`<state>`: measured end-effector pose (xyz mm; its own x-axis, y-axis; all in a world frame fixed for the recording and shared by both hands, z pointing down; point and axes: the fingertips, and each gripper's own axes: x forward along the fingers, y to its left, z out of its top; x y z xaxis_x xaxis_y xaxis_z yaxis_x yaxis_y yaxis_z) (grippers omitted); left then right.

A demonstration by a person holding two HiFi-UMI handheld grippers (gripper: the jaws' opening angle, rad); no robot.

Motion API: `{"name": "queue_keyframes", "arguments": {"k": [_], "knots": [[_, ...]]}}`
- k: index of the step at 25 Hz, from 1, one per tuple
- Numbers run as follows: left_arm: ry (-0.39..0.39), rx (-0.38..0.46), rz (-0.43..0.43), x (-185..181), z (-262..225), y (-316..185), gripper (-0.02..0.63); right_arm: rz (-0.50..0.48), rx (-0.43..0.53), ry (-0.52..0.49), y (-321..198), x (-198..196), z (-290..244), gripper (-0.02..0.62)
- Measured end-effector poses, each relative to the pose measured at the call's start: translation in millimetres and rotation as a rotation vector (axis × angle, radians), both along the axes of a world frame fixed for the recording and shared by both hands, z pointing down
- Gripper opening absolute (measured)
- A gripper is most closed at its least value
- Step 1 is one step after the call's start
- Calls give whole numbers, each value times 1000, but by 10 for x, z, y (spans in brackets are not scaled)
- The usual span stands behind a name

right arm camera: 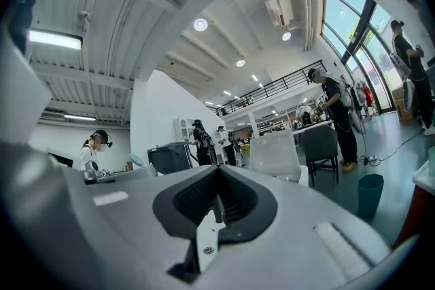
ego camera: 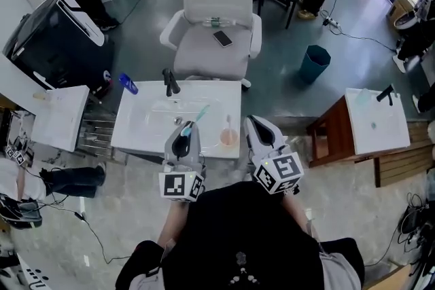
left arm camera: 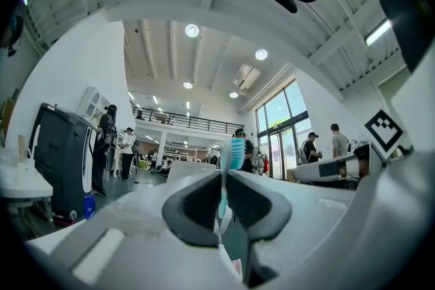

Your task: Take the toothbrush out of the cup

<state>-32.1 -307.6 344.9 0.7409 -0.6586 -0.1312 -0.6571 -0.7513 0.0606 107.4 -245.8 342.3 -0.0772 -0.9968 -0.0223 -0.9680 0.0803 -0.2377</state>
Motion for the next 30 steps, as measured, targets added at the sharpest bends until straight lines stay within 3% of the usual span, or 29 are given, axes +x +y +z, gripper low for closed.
{"name": "queue_keyframes", "arguments": {"k": [30], "knots": [[19,-24,44,205,88,12,27,-16,-24,39,-27,22,46,0]]}}
